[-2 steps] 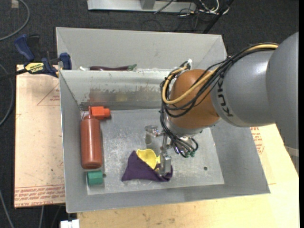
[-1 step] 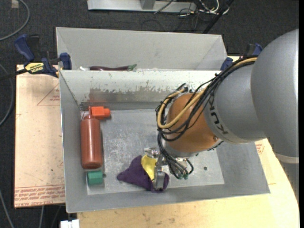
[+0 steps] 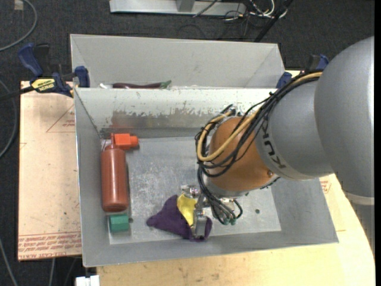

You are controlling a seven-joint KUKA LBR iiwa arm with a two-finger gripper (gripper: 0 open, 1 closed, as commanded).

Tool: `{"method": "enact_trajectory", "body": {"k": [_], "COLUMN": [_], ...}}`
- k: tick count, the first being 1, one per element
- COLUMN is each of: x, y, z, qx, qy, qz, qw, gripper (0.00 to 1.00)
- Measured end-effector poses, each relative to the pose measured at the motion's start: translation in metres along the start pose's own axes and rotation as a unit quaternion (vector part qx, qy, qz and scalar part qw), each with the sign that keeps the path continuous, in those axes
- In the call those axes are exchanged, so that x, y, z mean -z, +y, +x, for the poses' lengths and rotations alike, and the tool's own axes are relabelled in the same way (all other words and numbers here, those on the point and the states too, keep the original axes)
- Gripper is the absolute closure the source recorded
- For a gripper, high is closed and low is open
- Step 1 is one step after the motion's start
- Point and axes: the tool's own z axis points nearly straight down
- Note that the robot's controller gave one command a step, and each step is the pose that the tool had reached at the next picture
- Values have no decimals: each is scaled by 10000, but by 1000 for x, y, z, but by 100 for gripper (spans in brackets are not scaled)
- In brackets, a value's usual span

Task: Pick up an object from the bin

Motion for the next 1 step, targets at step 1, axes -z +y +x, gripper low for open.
{"method": "enact_trajectory", "body": {"k": [1], "x": [0], "y": [31], "z": [0], "qx": [-15], "qy": [-37], "qz": [1], "qw": [10000], "gripper": [100]}}
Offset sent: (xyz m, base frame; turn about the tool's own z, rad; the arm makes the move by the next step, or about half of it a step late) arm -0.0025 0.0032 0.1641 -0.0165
